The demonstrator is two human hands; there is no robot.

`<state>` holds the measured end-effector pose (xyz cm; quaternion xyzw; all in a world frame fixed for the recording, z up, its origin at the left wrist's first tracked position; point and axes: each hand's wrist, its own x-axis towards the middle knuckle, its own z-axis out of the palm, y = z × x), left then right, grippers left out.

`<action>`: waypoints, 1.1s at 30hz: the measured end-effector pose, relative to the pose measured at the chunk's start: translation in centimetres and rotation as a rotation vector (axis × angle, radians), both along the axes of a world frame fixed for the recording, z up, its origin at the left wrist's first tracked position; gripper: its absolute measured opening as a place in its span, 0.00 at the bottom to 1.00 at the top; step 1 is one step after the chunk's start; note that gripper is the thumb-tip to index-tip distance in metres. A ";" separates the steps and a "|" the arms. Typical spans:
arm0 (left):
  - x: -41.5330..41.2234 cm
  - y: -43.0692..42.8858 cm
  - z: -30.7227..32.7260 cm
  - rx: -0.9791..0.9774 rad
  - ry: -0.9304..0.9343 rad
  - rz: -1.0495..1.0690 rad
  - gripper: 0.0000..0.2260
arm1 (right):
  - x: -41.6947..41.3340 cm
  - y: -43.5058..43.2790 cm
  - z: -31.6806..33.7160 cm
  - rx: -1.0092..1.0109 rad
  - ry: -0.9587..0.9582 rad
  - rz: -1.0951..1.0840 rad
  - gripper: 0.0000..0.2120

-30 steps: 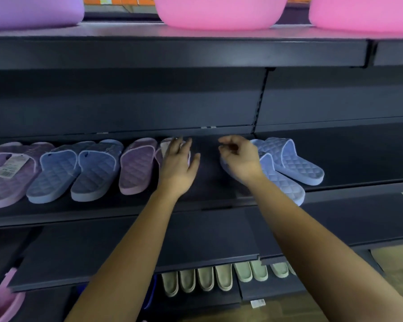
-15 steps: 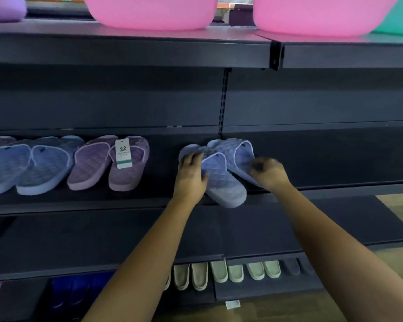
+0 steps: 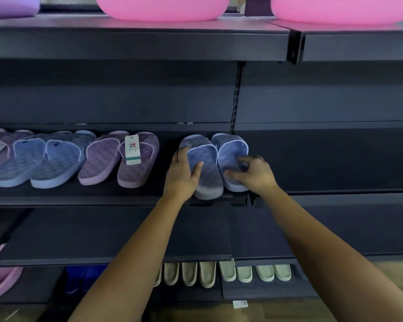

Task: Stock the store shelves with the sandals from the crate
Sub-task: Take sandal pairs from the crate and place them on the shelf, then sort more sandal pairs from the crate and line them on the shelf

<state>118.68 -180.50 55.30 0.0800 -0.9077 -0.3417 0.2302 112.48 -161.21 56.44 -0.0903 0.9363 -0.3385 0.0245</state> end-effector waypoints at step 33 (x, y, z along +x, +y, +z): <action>6.0 -6.7 0.1 -0.235 0.027 -0.167 0.18 | 9.4 -5.8 -1.1 -0.200 0.319 -0.081 0.08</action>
